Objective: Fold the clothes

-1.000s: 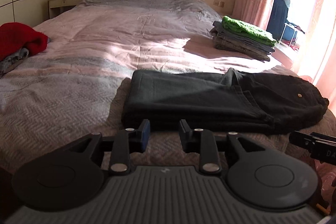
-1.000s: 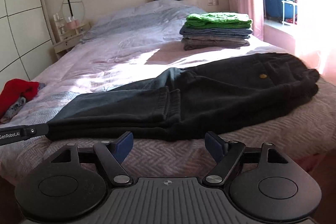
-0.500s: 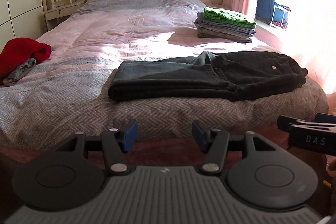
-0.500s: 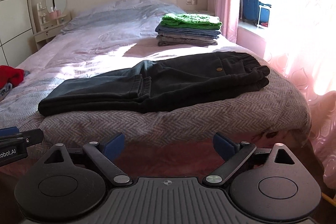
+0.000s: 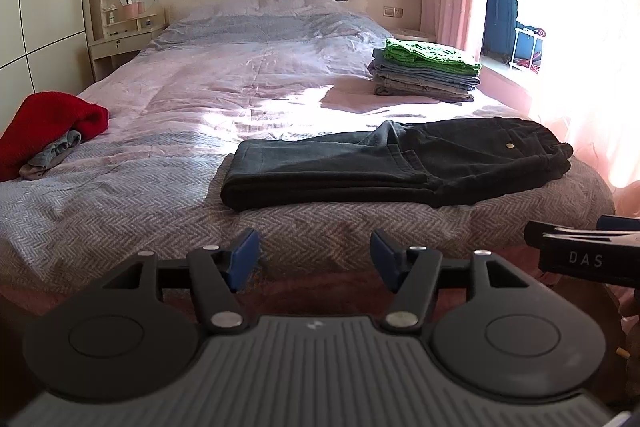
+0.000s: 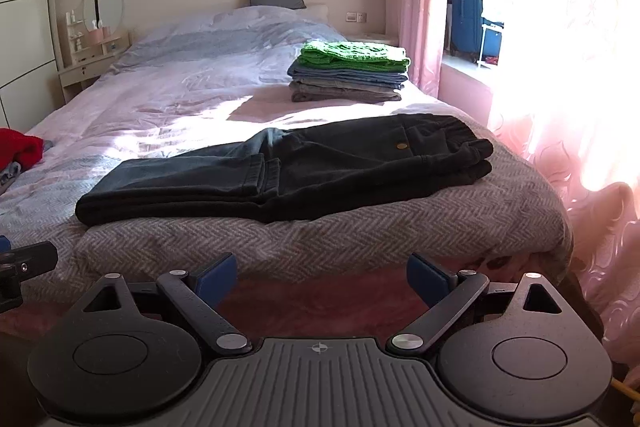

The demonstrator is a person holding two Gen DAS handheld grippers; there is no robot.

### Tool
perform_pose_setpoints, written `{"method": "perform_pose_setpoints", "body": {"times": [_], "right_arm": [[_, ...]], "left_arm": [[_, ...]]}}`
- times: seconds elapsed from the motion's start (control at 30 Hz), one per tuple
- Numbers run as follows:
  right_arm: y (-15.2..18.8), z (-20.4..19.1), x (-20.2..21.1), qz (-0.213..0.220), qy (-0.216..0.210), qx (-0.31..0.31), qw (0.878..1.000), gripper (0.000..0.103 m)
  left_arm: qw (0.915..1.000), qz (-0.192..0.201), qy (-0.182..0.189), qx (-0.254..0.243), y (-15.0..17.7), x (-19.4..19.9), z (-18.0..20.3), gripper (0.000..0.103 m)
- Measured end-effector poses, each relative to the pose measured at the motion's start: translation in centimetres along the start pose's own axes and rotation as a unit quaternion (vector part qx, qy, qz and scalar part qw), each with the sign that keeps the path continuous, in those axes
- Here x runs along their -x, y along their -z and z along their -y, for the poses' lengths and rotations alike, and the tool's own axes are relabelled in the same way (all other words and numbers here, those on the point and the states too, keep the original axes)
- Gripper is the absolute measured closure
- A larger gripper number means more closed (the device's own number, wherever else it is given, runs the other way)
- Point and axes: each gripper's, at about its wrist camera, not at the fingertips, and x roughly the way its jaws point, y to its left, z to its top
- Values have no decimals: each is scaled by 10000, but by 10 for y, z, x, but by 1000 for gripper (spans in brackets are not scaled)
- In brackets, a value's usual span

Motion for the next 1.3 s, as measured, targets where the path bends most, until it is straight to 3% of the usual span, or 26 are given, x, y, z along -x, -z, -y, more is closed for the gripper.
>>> {"method": "perform_pose_setpoints", "body": {"times": [0.63,0.73,0.8,0.83,0.87,0.9,0.93,1.03,1.17,1.3], "right_arm": [[-29,25,-100,-807,341,-172,9960,9],[-34,38,-106,-659,226,-396,9968,9],[-37,58,-104,-316,-112,-871,9956,9],[-38,72,-103,-115,-387,-1189,9921,17],[-40,85,-102,76,-691,-1521,9859,31],[-40,100,-105,201,-1004,-1917,9761,58],[-41,115,-109,255,-1275,-2367,9628,72],[-43,148,-126,470,-1824,-3284,9256,75],[-46,168,-150,618,-1858,-3727,9071,75],[-31,189,-179,267,-1732,-4330,8842,76]], "left_arm": [[9967,-789,186,-45,-38,-116,11,45],[9971,-661,383,-22,-46,-128,6,46],[9968,-584,549,-15,-51,-135,2,53],[9965,-569,610,-3,-53,-140,0,56],[9962,-569,656,18,-55,-145,-2,62],[9959,-561,709,39,-56,-151,-4,68],[9955,-554,762,61,-57,-156,-7,70],[9947,-569,847,91,-63,-173,-10,74],[9945,-534,893,137,-69,-194,-17,74],[9943,-734,745,206,-64,-218,-30,73]]}}
